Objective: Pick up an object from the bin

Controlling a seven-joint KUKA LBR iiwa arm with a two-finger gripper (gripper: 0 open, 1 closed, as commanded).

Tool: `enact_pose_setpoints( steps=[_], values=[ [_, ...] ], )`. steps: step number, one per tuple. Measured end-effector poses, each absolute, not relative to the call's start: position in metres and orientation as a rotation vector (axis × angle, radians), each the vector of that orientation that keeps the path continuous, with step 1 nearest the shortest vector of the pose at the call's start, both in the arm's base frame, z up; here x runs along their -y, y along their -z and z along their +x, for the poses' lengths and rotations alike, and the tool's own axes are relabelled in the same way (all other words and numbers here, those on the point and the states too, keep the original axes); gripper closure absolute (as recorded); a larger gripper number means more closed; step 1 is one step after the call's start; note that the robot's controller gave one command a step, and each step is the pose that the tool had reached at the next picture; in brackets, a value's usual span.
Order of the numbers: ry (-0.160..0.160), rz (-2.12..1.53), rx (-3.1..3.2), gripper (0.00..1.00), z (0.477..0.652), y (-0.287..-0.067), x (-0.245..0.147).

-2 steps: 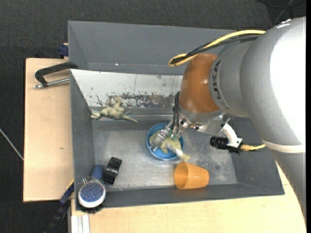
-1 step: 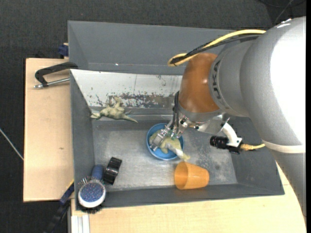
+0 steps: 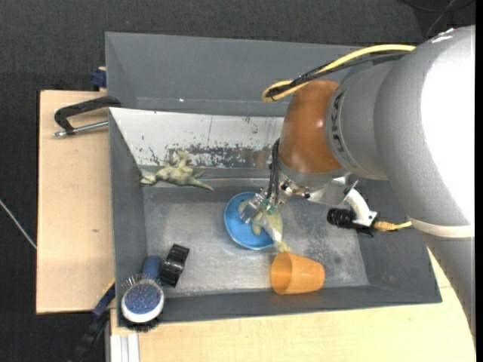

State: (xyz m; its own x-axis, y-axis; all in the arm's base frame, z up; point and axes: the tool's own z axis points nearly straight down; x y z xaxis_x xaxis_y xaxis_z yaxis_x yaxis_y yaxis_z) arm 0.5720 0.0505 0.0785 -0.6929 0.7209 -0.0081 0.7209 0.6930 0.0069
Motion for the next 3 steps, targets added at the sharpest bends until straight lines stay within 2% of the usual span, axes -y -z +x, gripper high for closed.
enact_pose_setpoints(
  steps=[1,3],
  values=[
    [-0.006,1.225,-2.887,1.00,0.573,-0.104,-0.051],
    [-0.007,1.217,-2.890,1.00,0.577,-0.175,-0.053]
  ],
)
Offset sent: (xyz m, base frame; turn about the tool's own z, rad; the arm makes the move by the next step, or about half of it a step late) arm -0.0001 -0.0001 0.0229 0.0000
